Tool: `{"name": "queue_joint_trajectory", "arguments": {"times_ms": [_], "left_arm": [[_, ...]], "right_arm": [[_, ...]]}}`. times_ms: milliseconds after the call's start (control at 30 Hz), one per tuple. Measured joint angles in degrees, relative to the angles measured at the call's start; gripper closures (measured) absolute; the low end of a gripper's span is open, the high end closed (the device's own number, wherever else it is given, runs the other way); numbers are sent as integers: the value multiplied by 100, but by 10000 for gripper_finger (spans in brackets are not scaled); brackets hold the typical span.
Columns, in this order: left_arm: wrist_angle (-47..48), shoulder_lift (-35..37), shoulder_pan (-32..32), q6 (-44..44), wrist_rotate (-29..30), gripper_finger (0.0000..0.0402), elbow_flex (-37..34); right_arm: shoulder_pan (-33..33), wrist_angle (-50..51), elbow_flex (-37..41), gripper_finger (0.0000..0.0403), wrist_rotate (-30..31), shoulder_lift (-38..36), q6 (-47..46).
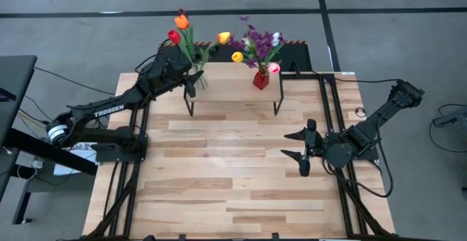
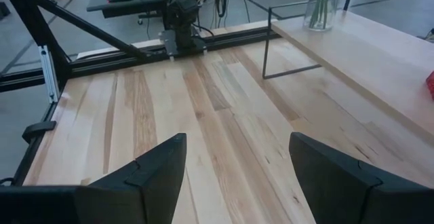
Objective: Pick and place flowers into a vace then onto a shelf
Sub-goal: Put the transparent vase with flowers on the shelf
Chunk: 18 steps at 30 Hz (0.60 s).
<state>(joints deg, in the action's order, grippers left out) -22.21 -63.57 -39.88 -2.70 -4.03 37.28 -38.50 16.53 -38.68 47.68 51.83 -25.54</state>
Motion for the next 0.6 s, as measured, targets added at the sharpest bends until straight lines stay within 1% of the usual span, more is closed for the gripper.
{"name": "queue_joint_trajectory", "arguments": {"times_ms": [100,267,500,600], "left_arm": [[23,4,0,-60,-34,210,1],[107,3,0,-136,-124,191,-6],[389,-5,4,-176,188,171,-24],[402,-7,4,-320,179,169,-24]], "right_arm": [[0,0,0,147,0,0,0],[0,4,0,147,0,0,0],[0,4,0,147,-2,0,0],[0,4,0,147,-2,0,0]]}}
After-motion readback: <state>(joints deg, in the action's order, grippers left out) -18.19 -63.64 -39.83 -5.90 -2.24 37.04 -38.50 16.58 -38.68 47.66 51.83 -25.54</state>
